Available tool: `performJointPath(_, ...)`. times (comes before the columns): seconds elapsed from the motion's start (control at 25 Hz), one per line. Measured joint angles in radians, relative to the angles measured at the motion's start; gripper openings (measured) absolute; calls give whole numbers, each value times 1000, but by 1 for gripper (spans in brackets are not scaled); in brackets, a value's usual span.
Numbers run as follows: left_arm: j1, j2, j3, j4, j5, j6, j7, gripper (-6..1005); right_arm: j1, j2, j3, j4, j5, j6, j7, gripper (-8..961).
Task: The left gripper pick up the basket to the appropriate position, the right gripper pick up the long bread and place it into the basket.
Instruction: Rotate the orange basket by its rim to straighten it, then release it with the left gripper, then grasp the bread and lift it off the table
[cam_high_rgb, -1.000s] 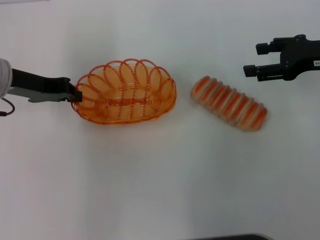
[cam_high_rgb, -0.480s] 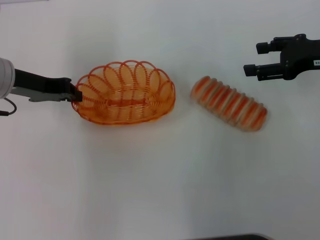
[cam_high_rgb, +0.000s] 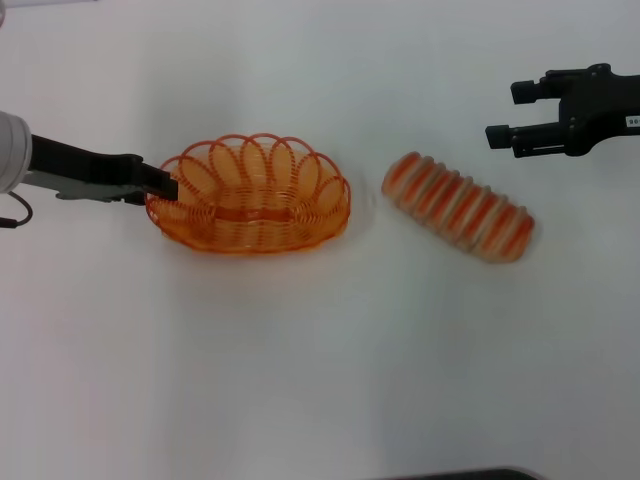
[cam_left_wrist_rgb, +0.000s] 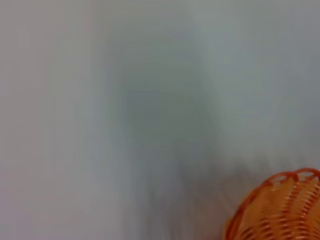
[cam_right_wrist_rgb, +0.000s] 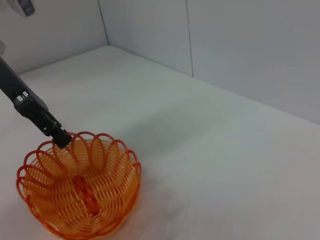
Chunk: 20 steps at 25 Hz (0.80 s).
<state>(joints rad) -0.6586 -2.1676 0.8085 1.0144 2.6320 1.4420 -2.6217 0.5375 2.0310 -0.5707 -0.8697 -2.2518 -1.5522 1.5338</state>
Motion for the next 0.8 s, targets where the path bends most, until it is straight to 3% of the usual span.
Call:
performJointPath(0.2,5,4,-1,31,-3,10,-17,418,1,0,2,0,1,0,0,808)
performJointPath(0.32,11,5,1,54,-19,16,-11,659,0,0,6,0,21,1,0,808)
performJointPath(0.52,23,5,-2,82,-70,27,25,874,-3,-4,9,0,37,1,0,808)
performJointPath(0.8,112,5,-18,189,-316,20,158,891,0,-5,9,0,37,1,31,808)
